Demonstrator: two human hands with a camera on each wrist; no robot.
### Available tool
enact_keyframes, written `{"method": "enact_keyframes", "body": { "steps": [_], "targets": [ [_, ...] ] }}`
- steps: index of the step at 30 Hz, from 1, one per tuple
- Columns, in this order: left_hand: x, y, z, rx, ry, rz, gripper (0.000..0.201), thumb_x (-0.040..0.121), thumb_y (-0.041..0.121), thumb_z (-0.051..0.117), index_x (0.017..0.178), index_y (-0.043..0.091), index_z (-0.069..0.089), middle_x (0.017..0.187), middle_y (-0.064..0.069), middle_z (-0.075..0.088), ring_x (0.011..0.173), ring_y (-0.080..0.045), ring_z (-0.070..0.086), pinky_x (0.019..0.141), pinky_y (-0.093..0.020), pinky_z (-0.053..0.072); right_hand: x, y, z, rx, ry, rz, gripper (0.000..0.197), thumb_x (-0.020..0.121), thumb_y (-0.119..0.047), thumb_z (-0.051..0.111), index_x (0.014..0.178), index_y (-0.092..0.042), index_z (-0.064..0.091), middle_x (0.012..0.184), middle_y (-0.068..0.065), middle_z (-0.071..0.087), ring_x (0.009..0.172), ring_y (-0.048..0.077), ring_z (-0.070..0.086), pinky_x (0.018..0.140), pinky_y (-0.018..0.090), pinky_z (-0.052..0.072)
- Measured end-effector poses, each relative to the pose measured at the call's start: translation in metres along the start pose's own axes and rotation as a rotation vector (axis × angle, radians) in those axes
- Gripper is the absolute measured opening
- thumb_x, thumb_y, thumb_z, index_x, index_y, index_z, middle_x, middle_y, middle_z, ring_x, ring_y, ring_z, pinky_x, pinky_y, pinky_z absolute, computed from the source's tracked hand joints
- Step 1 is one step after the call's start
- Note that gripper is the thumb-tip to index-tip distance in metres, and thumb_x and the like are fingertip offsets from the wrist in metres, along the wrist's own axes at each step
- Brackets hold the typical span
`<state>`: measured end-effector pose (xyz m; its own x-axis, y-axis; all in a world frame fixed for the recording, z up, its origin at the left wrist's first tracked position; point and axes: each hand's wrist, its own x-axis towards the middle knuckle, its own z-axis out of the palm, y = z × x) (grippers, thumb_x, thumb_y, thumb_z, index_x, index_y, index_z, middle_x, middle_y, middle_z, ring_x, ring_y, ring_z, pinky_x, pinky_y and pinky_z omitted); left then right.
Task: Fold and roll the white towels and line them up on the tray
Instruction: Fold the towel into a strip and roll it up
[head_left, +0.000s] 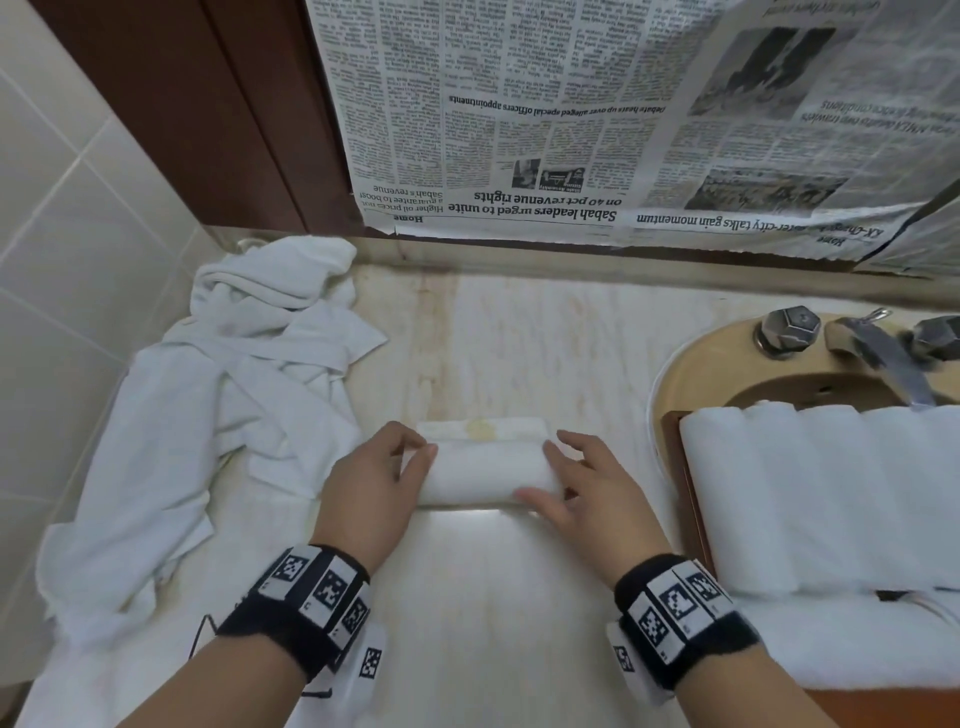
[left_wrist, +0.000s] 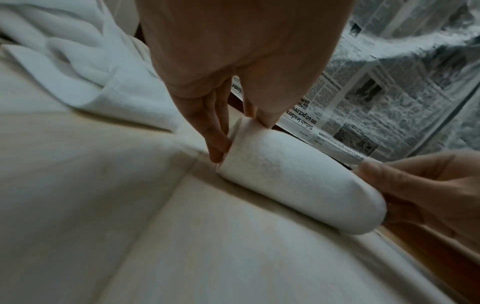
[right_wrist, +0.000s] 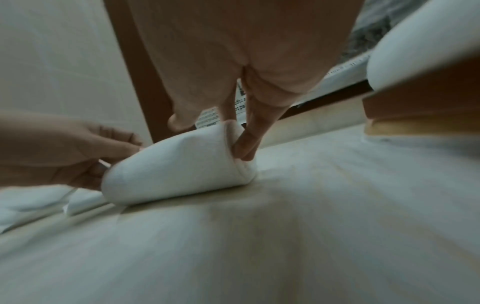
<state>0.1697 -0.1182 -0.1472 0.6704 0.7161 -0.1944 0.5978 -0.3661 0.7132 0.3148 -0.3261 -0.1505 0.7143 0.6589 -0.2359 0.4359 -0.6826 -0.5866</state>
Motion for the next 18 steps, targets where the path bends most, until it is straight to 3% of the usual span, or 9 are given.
{"method": "enact_keyframes", "body": {
  "steps": [3, 7, 9, 11, 14, 18],
  "targets": [
    [-0.002, -0.002, -0.001, 0.026, -0.026, 0.041, 0.017, 0.096, 0.051, 0.062, 0.100, 0.036, 0.067, 0.076, 0.013, 0.068, 0.077, -0.002, 0.064, 0.076, -0.031, 0.053, 0.011, 0.001, -0.011, -0.088, -0.119, -0.023, 0.070, 0.089, -0.052, 0.068, 0.150, -0.026, 0.046, 0.155, -0.016, 0.036, 0.122, 0.009, 0.053, 0.106, 0.020, 0.038],
    [-0.008, -0.014, -0.004, 0.007, -0.148, 0.034, 0.050, 0.088, 0.062, 0.068, 0.133, 0.043, 0.059, 0.107, 0.020, 0.065, 0.097, 0.000, 0.064, 0.092, -0.027, 0.054, 0.031, -0.002, -0.027, -0.085, -0.181, -0.035, 0.059, 0.090, -0.055, 0.065, 0.141, -0.029, 0.052, 0.137, -0.011, 0.052, 0.119, 0.011, 0.054, 0.103, 0.029, 0.042],
    [-0.007, -0.019, -0.006, 0.051, -0.174, 0.047, 0.054, 0.090, 0.065, 0.063, 0.139, 0.044, 0.054, 0.110, 0.018, 0.059, 0.099, -0.001, 0.061, 0.095, -0.029, 0.051, 0.040, -0.004, -0.034, -0.015, -0.243, 0.018, 0.051, 0.091, -0.055, 0.065, 0.135, -0.032, 0.055, 0.128, -0.011, 0.054, 0.111, 0.010, 0.057, 0.095, 0.028, 0.043],
    [-0.004, -0.018, -0.009, 0.084, -0.210, 0.024, 0.051, 0.093, 0.067, 0.055, 0.140, 0.048, 0.050, 0.104, 0.014, 0.058, 0.096, -0.003, 0.060, 0.091, -0.029, 0.049, 0.049, -0.006, -0.037, 0.064, -0.278, 0.064, 0.045, 0.094, -0.055, 0.062, 0.132, -0.032, 0.057, 0.122, -0.009, 0.054, 0.104, 0.011, 0.059, 0.087, 0.026, 0.044],
    [0.000, -0.011, -0.010, 0.003, -0.257, -0.094, 0.050, 0.094, 0.072, 0.046, 0.138, 0.048, 0.049, 0.093, 0.012, 0.072, 0.090, -0.008, 0.068, 0.089, -0.032, 0.054, 0.060, -0.012, -0.035, 0.183, -0.262, 0.166, 0.039, 0.096, -0.055, 0.057, 0.125, -0.029, 0.059, 0.115, -0.005, 0.059, 0.085, 0.018, 0.067, 0.074, 0.034, 0.059],
    [0.008, 0.003, -0.008, -0.282, -0.220, -0.306, 0.050, 0.096, 0.066, 0.052, 0.133, 0.034, 0.058, 0.083, -0.003, 0.078, 0.068, -0.019, 0.076, 0.070, -0.038, 0.065, 0.073, -0.021, -0.024, 0.366, -0.191, 0.326, 0.045, 0.096, -0.055, 0.057, 0.118, -0.017, 0.062, 0.104, 0.005, 0.067, 0.074, 0.028, 0.074, 0.058, 0.038, 0.063]
  ]
}}
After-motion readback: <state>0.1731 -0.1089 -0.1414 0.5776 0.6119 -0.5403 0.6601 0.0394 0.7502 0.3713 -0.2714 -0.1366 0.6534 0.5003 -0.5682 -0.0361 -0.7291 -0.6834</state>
